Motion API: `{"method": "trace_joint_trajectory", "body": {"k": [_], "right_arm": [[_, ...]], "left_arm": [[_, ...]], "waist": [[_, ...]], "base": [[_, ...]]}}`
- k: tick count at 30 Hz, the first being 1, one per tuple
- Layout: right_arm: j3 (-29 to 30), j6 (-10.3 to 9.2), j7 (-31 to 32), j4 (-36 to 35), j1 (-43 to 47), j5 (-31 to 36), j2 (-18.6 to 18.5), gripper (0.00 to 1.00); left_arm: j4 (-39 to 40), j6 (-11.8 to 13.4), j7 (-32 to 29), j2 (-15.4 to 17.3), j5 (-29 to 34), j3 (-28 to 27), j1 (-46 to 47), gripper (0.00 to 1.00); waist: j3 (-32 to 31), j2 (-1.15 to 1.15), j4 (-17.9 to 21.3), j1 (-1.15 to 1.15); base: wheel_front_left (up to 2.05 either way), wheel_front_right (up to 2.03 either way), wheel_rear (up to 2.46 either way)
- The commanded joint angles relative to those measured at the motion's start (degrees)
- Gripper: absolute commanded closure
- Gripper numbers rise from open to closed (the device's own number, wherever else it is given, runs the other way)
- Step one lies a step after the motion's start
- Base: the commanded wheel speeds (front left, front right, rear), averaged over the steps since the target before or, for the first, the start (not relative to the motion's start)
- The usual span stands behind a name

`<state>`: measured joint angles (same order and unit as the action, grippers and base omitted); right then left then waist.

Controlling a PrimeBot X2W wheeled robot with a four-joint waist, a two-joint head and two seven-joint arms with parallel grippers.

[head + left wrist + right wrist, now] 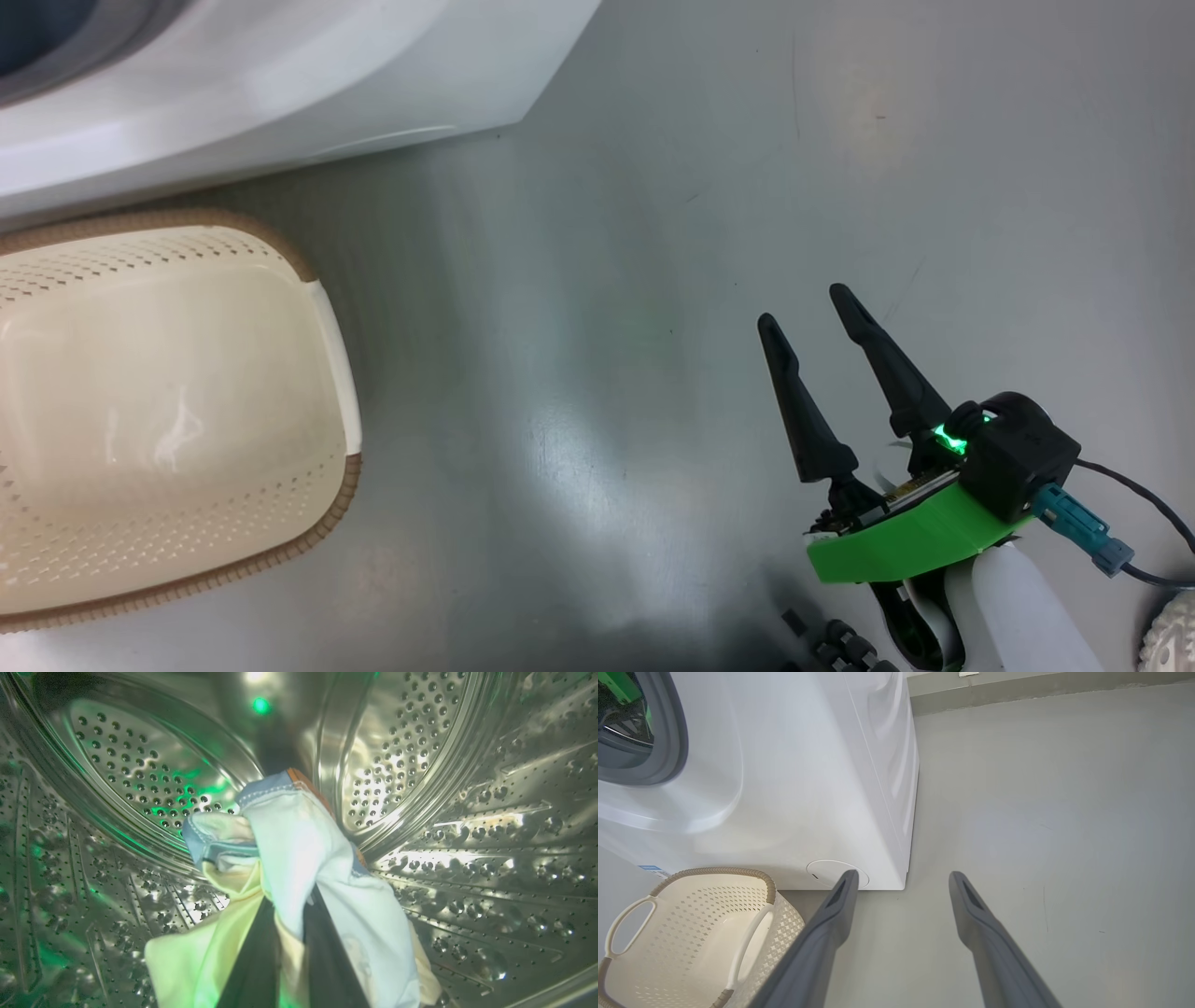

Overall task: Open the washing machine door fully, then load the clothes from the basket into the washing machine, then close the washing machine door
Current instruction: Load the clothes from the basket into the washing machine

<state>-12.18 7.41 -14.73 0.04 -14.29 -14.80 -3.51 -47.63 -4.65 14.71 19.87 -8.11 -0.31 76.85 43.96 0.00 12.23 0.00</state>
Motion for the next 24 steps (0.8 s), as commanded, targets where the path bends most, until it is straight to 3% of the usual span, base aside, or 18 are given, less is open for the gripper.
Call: {"method": "trace_joint_trajectory", "body": {"k": [1, 4, 9, 15, 19, 23, 24], "right_arm": [[-1.2, 0.08, -0.3, -1.2, 0.7, -0.7, 0.4, 0.00], [-1.3, 0.08, -0.3, -1.1, 0.7, -0.6, 0.4, 0.00], [-1.7, 0.08, -0.3, -1.2, 0.6, -0.8, 0.5, 0.00], [-1.9, 0.08, -0.3, -1.1, 0.2, -1.0, 0.5, 0.00], [-1.9, 0.08, -0.3, -0.9, 0.1, -1.1, 0.6, 0.00], [-2.0, 0.08, -0.3, -0.6, -0.1, -1.1, 0.6, 0.00], [-2.0, 0.08, -0.3, -0.6, -0.1, -1.1, 0.6, 0.00]], "left_arm": [[0.2, -0.1, 0.3, 2.5, 0.0, -0.2, 0.5, 1.00], [-0.9, -0.5, 0.3, 2.5, -0.2, 0.0, 1.9, 1.00], [8.8, 0.2, 0.3, 3.2, 1.6, -0.5, 2.6, 1.00], [12.8, 0.4, 0.3, 3.3, 2.8, -0.9, 1.3, 1.00], [12.6, 0.3, 0.3, 3.1, 2.6, -1.5, 0.3, 1.00], [7.4, 0.2, 0.3, 2.8, 2.3, -1.8, -0.3, 1.00], [6.0, 0.1, 0.3, 2.8, 2.1, -1.9, -0.2, 0.89]], "waist": [[-0.1, 0.00, -0.1, 0.00], [-0.2, 0.00, -0.2, 0.00], [0.5, 0.00, 0.2, 0.00], [1.1, 0.00, 0.6, 0.00], [1.0, 0.00, 0.6, 0.00], [0.7, 0.00, 0.4, 0.00], [0.6, 0.00, 0.3, 0.00]], "base": [[0.00, 0.00, 0.00], [0.00, 0.00, 0.00], [0.00, 0.00, 0.00], [0.00, 0.00, 0.00], [0.00, 0.00, 0.00], [0.00, 0.00, 0.00], [0.00, 0.00, 0.00]]}}
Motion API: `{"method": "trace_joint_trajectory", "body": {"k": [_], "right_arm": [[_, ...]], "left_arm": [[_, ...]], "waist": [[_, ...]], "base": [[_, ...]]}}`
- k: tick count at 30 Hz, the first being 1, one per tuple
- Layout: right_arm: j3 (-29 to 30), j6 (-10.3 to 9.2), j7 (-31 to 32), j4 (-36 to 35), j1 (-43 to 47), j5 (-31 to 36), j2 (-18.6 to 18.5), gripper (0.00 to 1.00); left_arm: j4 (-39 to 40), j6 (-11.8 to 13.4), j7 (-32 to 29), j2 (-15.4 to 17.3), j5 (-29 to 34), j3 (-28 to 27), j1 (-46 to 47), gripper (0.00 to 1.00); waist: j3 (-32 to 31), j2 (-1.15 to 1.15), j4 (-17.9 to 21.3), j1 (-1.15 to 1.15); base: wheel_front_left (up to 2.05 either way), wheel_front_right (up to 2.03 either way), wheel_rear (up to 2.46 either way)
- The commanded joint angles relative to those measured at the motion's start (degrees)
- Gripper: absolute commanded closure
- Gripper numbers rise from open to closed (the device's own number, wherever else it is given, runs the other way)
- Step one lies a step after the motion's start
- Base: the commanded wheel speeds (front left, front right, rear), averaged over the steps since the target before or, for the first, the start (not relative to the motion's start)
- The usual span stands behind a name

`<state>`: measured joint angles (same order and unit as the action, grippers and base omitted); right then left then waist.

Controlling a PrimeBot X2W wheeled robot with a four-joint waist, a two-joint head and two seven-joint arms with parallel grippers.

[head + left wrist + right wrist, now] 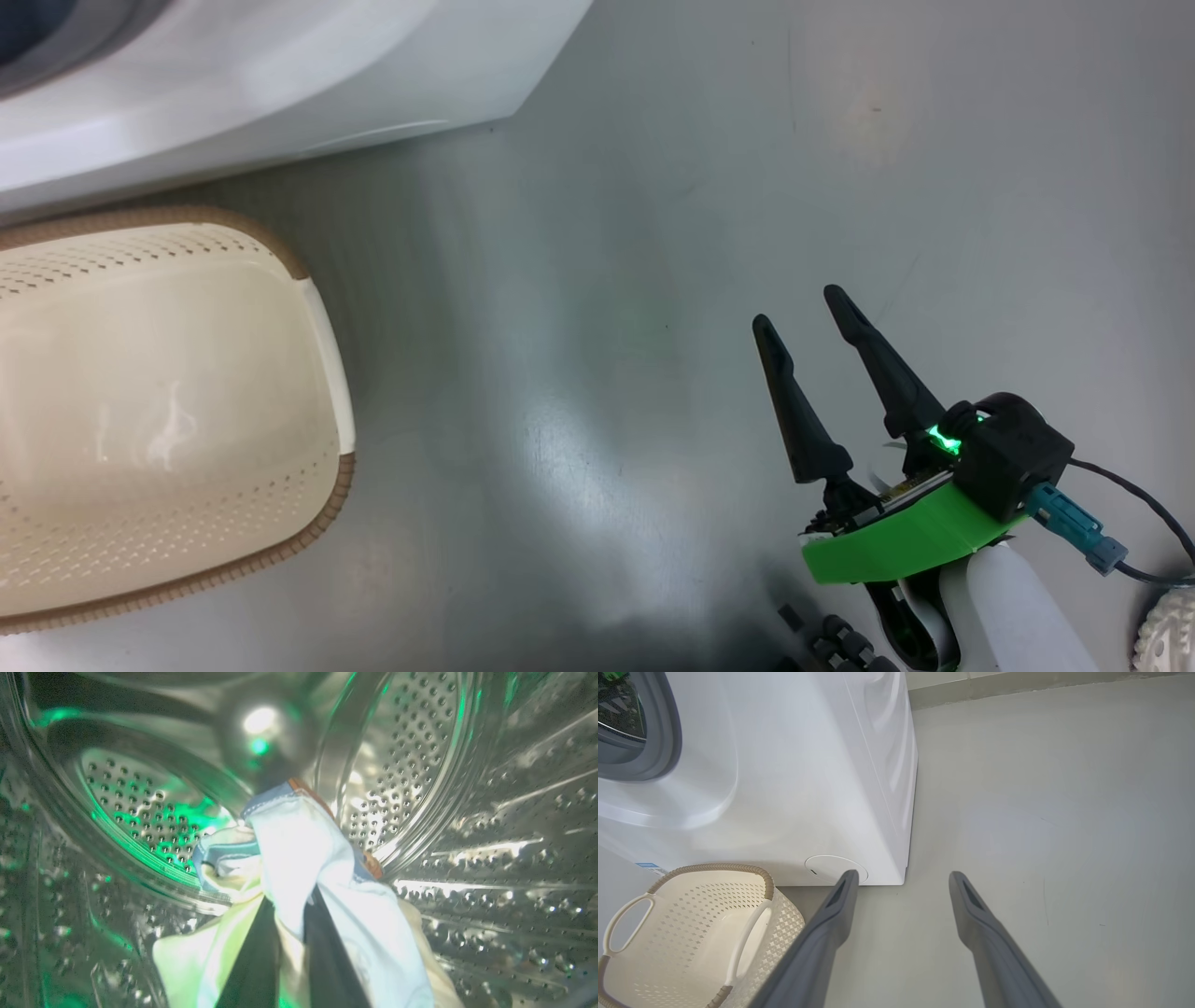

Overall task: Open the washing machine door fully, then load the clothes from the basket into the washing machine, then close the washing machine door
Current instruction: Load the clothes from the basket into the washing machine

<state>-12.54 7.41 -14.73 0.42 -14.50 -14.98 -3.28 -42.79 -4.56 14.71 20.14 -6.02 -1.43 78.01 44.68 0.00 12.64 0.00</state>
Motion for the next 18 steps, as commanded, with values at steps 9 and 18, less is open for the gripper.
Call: {"method": "trace_joint_trajectory", "body": {"k": [9, 18], "right_arm": [[-1.4, 0.08, -0.3, -0.5, 0.4, -0.7, 0.4, 0.00], [-0.9, 0.08, -0.3, -0.2, 0.0, -0.7, 0.4, 0.00]], "left_arm": [[-12.1, -0.3, -0.2, 1.3, -1.4, -0.3, 2.1, 0.00], [-18.6, 0.3, 0.0, -0.3, -2.0, 0.7, 2.6, 0.00]], "waist": [[-1.3, 0.00, -0.9, 0.00], [-3.7, 0.00, -2.0, 0.00]], "base": [[0.00, 0.00, 0.00], [0.00, 0.00, 0.00]]}}
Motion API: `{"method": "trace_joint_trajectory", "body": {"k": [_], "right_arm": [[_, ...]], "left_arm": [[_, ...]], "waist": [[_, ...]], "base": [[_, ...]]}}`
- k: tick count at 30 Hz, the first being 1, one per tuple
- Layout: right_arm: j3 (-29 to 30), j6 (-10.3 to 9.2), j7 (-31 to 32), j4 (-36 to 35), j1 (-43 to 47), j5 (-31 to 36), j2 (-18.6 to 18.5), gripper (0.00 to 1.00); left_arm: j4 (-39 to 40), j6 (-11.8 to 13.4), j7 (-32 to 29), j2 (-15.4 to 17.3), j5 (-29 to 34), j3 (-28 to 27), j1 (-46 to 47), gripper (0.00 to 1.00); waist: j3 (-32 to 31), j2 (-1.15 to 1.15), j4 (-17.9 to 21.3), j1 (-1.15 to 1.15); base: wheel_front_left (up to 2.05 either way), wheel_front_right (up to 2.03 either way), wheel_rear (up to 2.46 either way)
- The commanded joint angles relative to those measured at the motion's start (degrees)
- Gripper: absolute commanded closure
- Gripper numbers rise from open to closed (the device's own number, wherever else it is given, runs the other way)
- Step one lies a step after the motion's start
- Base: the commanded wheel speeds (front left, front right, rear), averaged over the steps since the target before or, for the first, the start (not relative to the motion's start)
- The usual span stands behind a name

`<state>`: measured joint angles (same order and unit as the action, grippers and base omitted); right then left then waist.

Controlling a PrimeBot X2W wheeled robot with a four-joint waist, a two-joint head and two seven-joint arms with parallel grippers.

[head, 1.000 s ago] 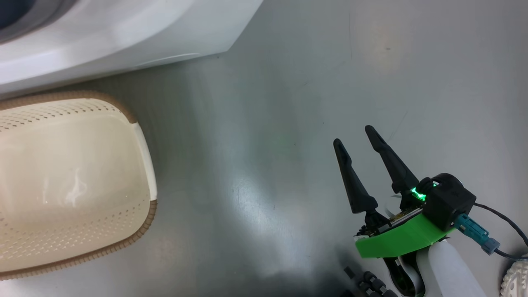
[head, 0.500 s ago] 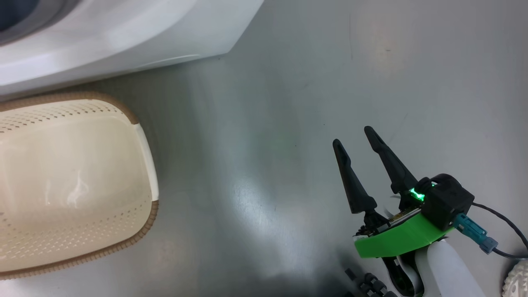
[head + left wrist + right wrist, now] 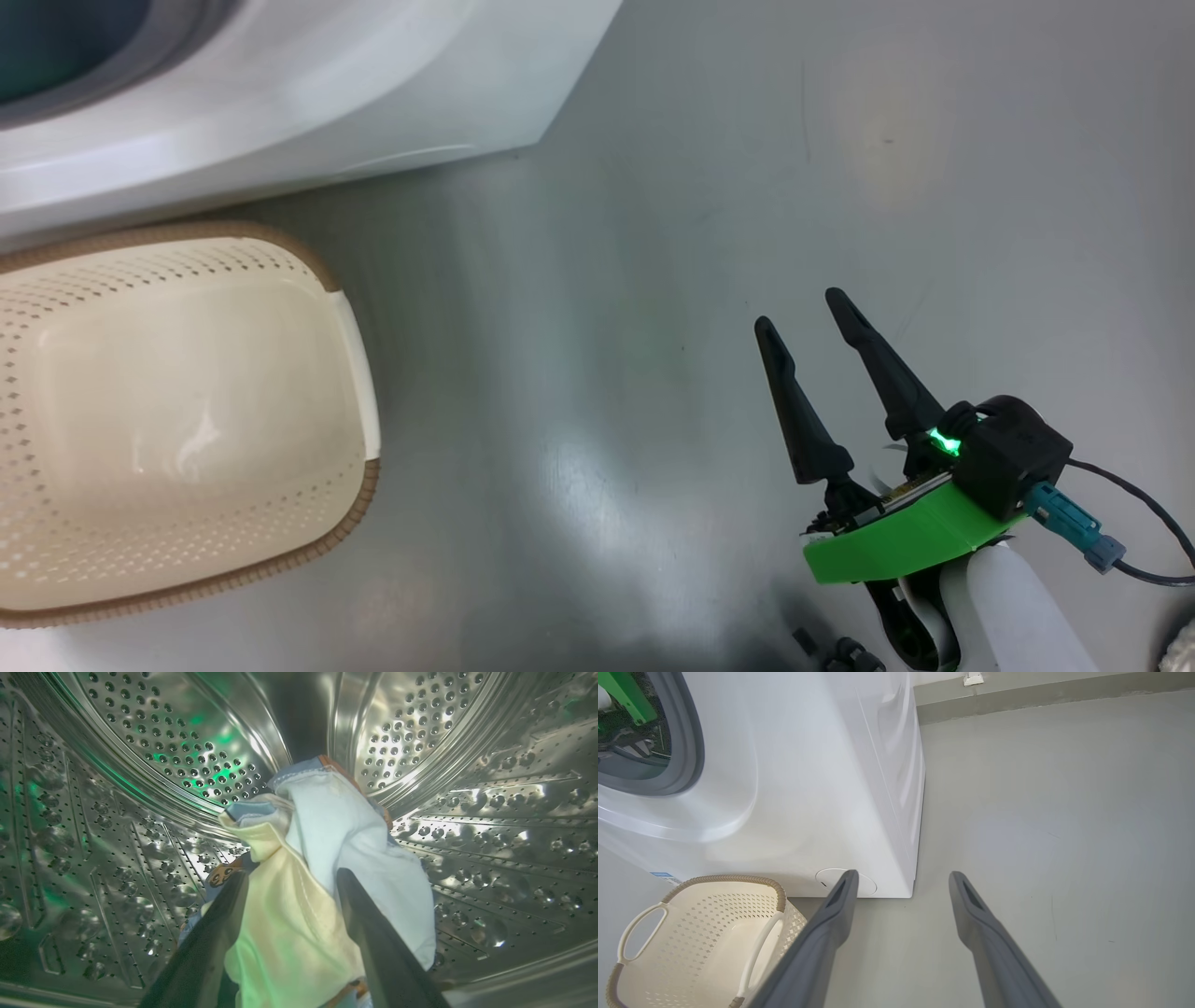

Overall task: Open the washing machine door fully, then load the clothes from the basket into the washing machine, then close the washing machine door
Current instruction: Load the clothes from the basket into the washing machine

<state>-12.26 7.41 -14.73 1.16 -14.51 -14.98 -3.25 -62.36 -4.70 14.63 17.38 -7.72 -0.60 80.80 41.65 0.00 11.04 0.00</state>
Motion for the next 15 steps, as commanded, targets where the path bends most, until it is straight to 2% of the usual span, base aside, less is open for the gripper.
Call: {"method": "trace_joint_trajectory", "body": {"k": [1, 7, 15], "right_arm": [[-1.1, 0.08, -0.3, -0.9, -0.1, -0.7, 0.4, 0.00], [-0.5, 0.08, -0.3, -0.2, 0.1, -0.6, 0.3, 0.00], [-0.2, 0.08, -0.3, 0.7, 0.8, -0.6, 0.1, 0.00]], "left_arm": [[0.6, 0.4, 0.1, 2.3, -0.3, 0.0, -0.4, 0.00], [0.3, 1.1, 0.3, 0.9, -0.8, 0.2, -2.9, 0.00], [5.6, 1.6, 0.4, -1.9, -1.7, -0.1, -10.2, 0.00]], "waist": [[-1.1, 0.00, -0.7, 0.00], [-4.1, 0.00, -2.2, 0.00], [-9.3, 0.00, -4.4, 0.00]], "base": [[0.00, 0.00, 0.00], [0.00, 0.00, 0.00], [0.00, 0.00, 0.00]]}}
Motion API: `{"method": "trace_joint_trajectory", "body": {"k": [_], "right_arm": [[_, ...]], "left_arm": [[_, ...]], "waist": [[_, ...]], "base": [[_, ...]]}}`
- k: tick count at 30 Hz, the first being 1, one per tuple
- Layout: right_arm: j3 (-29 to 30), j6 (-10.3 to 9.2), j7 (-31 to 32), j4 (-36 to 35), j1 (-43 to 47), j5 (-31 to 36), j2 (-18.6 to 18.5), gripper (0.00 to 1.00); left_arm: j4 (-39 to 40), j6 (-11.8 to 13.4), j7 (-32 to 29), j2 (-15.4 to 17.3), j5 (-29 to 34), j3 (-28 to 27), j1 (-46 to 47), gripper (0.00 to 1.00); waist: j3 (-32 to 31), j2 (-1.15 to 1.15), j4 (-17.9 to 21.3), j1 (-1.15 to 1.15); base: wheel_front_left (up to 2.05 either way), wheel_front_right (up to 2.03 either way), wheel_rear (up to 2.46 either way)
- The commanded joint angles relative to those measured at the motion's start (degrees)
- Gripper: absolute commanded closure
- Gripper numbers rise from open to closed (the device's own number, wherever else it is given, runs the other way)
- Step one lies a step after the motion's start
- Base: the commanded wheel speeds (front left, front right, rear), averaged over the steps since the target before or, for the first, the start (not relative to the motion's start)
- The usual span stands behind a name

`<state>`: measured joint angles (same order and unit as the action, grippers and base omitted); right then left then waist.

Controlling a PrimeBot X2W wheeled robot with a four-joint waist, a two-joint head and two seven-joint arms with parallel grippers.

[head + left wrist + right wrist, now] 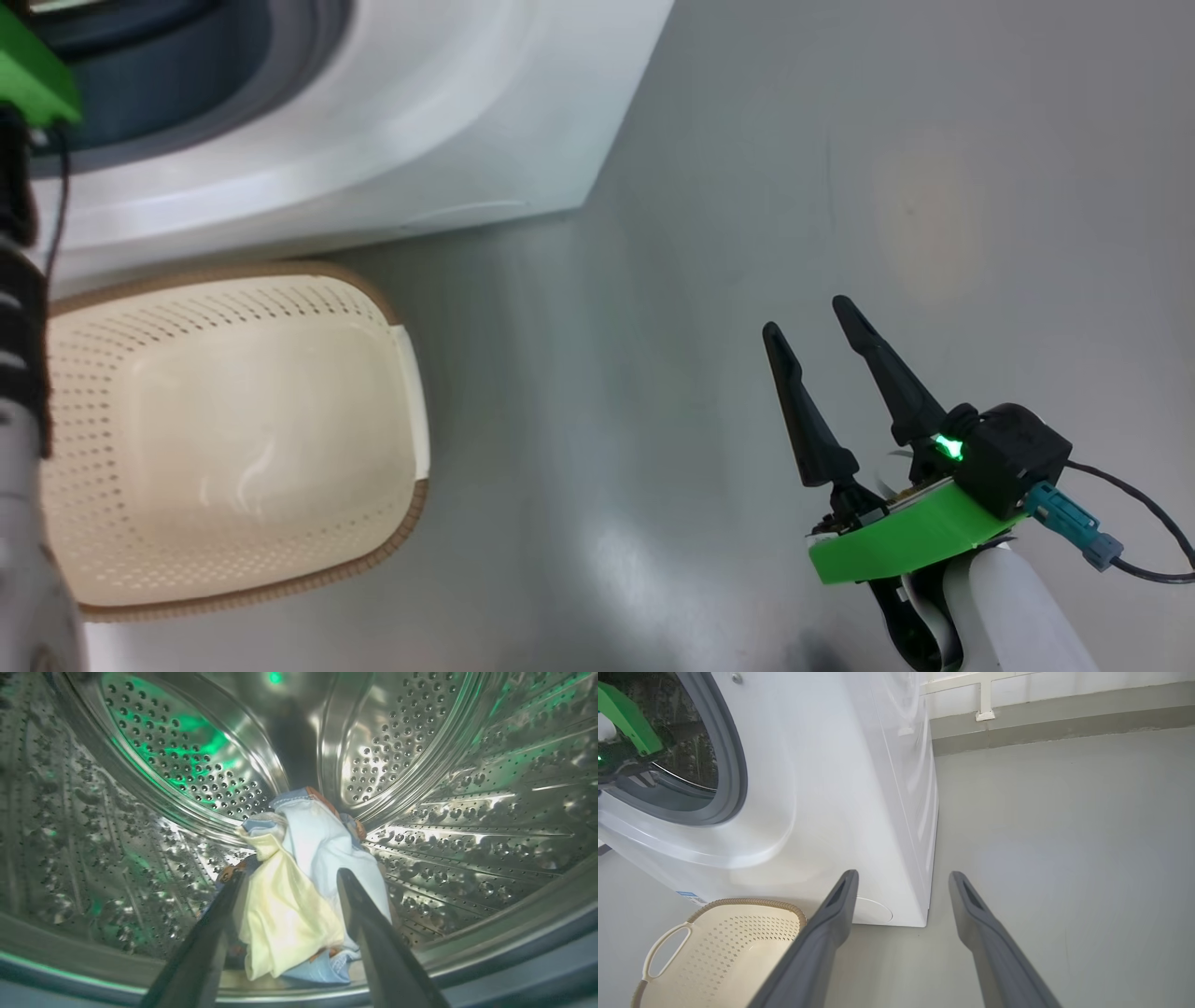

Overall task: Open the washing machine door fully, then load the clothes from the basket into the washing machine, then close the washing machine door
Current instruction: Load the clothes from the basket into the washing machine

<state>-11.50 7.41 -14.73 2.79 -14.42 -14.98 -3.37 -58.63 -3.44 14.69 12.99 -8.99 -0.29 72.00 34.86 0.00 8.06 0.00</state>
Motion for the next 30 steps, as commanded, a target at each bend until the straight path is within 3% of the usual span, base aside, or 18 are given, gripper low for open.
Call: {"method": "trace_joint_trajectory", "body": {"k": [1, 12, 20, 30], "right_arm": [[-0.9, 0.08, -0.3, -0.7, 0.9, -0.6, 0.2, 0.00], [-1.4, 0.08, -0.3, 1.2, 3.7, -0.6, -0.1, 0.00], [-1.2, 0.08, -0.3, 2.2, 6.9, -0.9, 0.0, 0.00], [-1.9, 0.08, -0.3, 2.6, 10.0, -1.3, 0.3, 0.00]], "left_arm": [[2.7, 0.4, 0.3, 2.1, -0.6, -0.6, -2.5, 0.00], [13.1, 1.1, 0.3, -0.9, -1.8, -2.2, -14.7, 0.00], [24.7, 1.1, 0.3, -2.1, -1.2, -2.4, -29.0, 0.00], [40.8, 3.1, 0.3, -3.1, -2.8, -5.5, -48.6, 0.00]], "waist": [[-3.3, 0.00, -1.7, 0.00], [-11.2, 0.00, -4.1, 0.00], [-18.1, 0.00, -5.1, 0.00], [-24.0, 0.00, -5.1, 0.00]], "base": [[0.00, 0.00, 0.00], [0.00, 0.00, 0.00], [0.00, 0.00, 0.00], [0.00, 0.00, 0.00]]}}
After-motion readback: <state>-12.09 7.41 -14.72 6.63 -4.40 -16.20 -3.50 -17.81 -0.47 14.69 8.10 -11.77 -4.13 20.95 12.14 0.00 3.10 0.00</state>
